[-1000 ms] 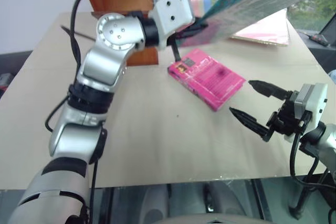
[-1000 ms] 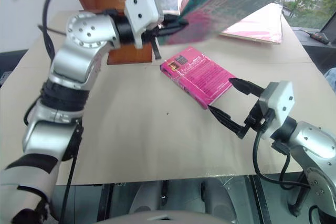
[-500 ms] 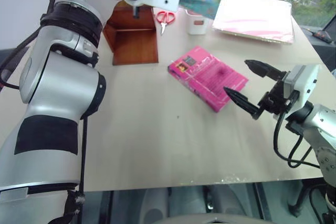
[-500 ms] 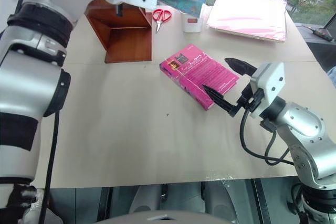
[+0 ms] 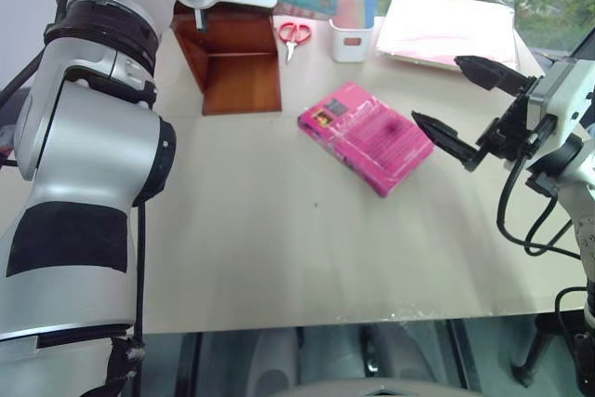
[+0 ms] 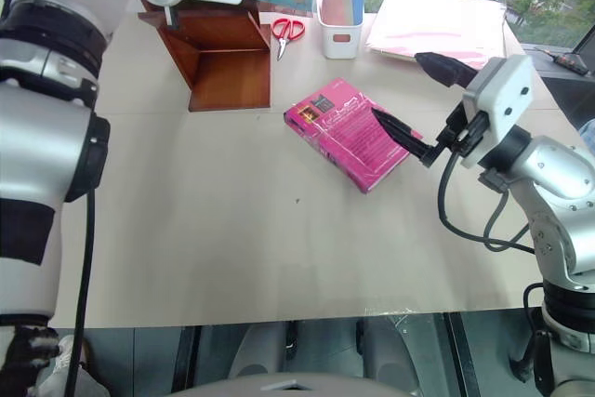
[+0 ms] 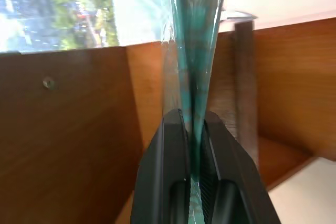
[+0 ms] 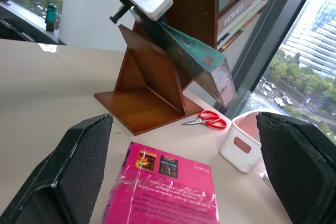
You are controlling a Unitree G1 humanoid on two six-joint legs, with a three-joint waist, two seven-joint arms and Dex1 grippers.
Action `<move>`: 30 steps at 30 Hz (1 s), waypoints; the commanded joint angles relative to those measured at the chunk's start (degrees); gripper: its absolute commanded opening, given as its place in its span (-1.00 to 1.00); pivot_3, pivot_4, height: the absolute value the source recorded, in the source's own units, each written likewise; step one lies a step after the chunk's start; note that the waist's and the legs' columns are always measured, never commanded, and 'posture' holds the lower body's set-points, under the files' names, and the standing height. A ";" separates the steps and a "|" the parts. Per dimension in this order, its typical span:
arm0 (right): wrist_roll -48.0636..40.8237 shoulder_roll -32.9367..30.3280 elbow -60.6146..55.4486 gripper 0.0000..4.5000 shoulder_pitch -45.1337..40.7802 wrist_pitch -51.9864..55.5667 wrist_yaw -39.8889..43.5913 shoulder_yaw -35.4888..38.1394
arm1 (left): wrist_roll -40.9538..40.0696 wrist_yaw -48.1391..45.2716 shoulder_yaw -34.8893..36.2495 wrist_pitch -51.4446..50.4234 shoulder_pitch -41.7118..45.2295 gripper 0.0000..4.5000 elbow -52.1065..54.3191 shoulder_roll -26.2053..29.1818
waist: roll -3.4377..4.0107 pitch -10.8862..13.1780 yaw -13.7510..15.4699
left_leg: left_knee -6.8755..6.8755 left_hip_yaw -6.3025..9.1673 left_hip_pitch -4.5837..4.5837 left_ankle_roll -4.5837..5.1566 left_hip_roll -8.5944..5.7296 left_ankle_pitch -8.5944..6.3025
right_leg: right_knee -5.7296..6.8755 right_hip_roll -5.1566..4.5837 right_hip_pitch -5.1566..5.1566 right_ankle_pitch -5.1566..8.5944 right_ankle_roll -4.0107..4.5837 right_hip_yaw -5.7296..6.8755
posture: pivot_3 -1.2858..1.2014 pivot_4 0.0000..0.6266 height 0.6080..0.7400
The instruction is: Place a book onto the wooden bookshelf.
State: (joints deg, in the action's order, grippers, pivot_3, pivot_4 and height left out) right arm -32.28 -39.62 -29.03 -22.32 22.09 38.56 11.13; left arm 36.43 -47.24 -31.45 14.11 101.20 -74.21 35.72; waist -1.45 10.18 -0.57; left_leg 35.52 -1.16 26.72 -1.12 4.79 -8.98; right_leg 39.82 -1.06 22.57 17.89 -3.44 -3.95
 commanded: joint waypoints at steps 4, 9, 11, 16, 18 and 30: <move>-0.55 -1.02 1.23 1.00 -2.61 -1.18 2.54 0.99 | -1.07 -3.66 2.40 -2.45 1.43 -1.00 2.16 2.11 | 0.00 0.00 -0.16 | 0.09 0.00 0.00 0.00 0.00 0.00 | 0.05 0.00 0.00 0.00 0.00 -0.01 | 0.03 -0.52 1.00; 0.67 -0.91 3.09 1.00 -4.09 -1.91 3.51 0.36 | -0.38 -3.72 2.74 -4.71 1.18 -1.00 1.78 4.15 | 0.04 0.02 -0.36 | 0.09 0.00 0.01 0.00 0.01 0.00 | 0.06 0.01 0.03 0.00 0.00 -0.02 | 0.03 -0.52 1.00; 1.08 -0.82 3.68 1.00 -4.47 -2.17 3.91 0.12 | -0.22 -3.62 2.69 -5.11 0.98 -1.00 1.67 4.62 | 0.03 0.03 -0.27 | 0.09 0.00 0.02 0.01 0.01 0.00 | 0.06 0.01 0.04 0.00 0.00 -0.02 | 0.03 -0.52 1.00; 1.48 -0.86 4.55 1.00 -4.79 -2.58 4.47 -0.05 | 0.22 -4.84 2.40 -5.21 0.60 -0.48 1.59 6.02 | 0.04 0.03 -0.40 | 0.10 -0.02 0.03 0.01 0.01 0.00 | 0.03 0.00 0.04 0.00 0.00 -0.03 | 0.03 -0.52 1.00; 1.64 -0.90 4.87 1.00 -4.79 -2.69 4.73 -0.03 | 0.19 -4.55 2.64 -5.05 0.64 -0.05 1.79 6.26 | 0.06 0.05 -0.58 | 0.09 -0.02 0.03 0.00 0.02 0.00 | 0.08 0.03 0.09 0.00 0.00 -0.05 | 0.03 -0.52 1.00; 2.34 -1.96 5.05 1.00 -1.44 -2.05 5.63 1.03 | -24.92 -27.98 19.18 -2.83 -6.27 0.88 22.32 10.32 | 0.08 0.04 -0.03 | 0.10 -0.06 0.05 -0.01 0.04 0.00 | 0.04 0.00 0.08 0.00 0.01 -0.04 | 0.03 -0.52 1.00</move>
State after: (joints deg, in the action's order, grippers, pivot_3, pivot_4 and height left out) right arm -29.78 -40.73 -22.88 -23.82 20.26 44.43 10.08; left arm 19.56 -68.27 -16.48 12.33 95.51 -59.25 45.66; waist -1.37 10.22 -0.60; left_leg 35.64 -1.22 26.77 -1.35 4.85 -8.84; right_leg 39.87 -1.08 22.61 17.88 -3.42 -3.96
